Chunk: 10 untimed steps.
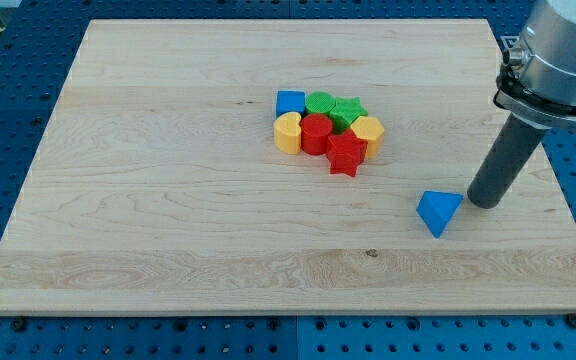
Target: Push the blue triangle to the bottom right
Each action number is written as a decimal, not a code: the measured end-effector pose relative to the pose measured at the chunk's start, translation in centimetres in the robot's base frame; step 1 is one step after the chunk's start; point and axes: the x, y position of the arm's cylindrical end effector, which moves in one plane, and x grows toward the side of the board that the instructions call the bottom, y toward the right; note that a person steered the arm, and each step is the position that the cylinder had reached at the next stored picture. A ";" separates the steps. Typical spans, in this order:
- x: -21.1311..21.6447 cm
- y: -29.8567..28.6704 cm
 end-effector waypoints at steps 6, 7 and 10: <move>4.5 -2.1; 4.1 -6.0; 9.5 -1.5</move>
